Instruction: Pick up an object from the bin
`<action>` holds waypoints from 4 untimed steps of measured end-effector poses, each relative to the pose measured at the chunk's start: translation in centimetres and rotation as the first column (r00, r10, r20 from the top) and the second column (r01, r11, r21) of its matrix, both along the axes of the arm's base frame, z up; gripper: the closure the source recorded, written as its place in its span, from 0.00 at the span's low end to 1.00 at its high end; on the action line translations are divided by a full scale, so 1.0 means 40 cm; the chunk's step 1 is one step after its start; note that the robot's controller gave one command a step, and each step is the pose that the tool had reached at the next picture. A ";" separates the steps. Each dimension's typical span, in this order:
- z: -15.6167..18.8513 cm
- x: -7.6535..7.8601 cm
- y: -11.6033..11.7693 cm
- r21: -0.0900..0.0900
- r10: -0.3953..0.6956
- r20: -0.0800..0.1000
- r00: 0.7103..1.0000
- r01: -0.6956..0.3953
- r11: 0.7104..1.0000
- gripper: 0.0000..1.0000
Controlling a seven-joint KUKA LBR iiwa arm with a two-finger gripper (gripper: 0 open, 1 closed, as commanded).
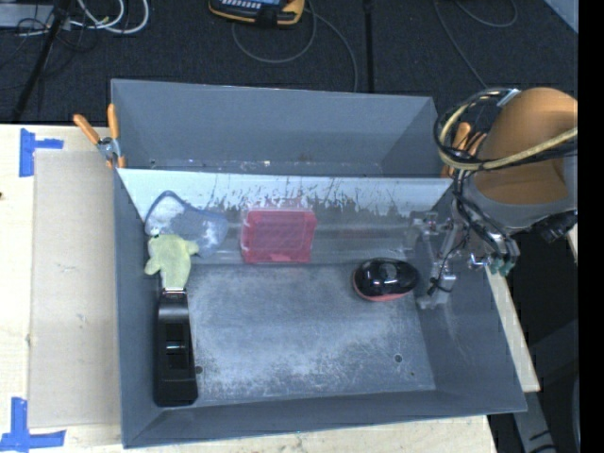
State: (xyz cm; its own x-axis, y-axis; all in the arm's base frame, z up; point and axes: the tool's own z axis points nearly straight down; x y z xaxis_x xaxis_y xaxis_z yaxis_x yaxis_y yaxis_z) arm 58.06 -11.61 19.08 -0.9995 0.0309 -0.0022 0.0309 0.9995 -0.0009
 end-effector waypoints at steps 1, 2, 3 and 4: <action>-0.085 0.038 0.038 0.004 0.129 -0.008 0.992 -0.129 0.992 0.00; -0.171 0.058 0.045 0.001 0.355 -0.002 0.935 -0.355 0.935 0.00; -0.250 0.077 0.039 0.003 0.118 -0.005 0.993 -0.118 0.993 0.00; -0.304 0.054 0.040 0.002 0.271 -0.003 0.962 -0.271 0.962 1.00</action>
Offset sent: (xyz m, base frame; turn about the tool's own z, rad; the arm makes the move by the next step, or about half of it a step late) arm 0.0298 0.0241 -0.1208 -0.1420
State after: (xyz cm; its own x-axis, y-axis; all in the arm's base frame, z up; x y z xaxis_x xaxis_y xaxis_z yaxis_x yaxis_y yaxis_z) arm 60.23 -9.99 6.91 -0.9704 -0.2414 0.0011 -0.2414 0.9704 0.0012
